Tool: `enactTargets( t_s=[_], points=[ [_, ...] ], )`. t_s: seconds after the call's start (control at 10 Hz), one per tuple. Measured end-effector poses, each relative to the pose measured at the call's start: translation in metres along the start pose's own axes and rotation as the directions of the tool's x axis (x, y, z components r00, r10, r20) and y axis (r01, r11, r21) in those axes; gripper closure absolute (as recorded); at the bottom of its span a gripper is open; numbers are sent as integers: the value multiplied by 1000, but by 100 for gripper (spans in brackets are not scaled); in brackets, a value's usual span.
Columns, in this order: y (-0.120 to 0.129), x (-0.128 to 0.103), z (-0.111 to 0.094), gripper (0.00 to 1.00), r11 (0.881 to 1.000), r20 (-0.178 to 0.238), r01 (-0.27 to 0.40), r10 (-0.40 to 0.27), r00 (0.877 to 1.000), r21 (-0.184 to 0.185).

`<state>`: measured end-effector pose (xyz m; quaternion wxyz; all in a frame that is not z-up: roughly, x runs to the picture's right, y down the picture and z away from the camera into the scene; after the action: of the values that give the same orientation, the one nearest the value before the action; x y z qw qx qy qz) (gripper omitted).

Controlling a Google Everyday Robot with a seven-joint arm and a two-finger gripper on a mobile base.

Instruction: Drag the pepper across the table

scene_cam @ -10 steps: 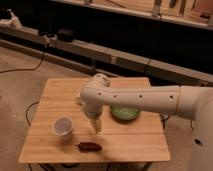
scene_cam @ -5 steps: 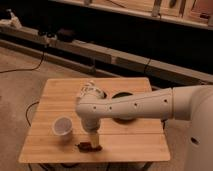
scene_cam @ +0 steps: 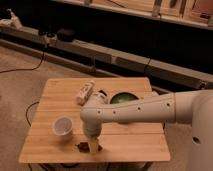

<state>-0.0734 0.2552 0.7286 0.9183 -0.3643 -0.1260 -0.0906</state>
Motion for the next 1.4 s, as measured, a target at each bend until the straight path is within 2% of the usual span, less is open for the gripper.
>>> enactTargets(
  t_s=[0.3,0.5,0.9,1.2,1.4],
  points=[
    [-1,-1,0,20,1000,6,4,-4,1000,9],
    [-5,2,0,20,998,28,14,-15,999,63],
    [0,4,2,20,993,93,21,-32,995,118],
    [6,8,9,20,992,120,16,-31,992,122],
    [10,12,20,20,994,130,8,-23,991,109]
  ],
)
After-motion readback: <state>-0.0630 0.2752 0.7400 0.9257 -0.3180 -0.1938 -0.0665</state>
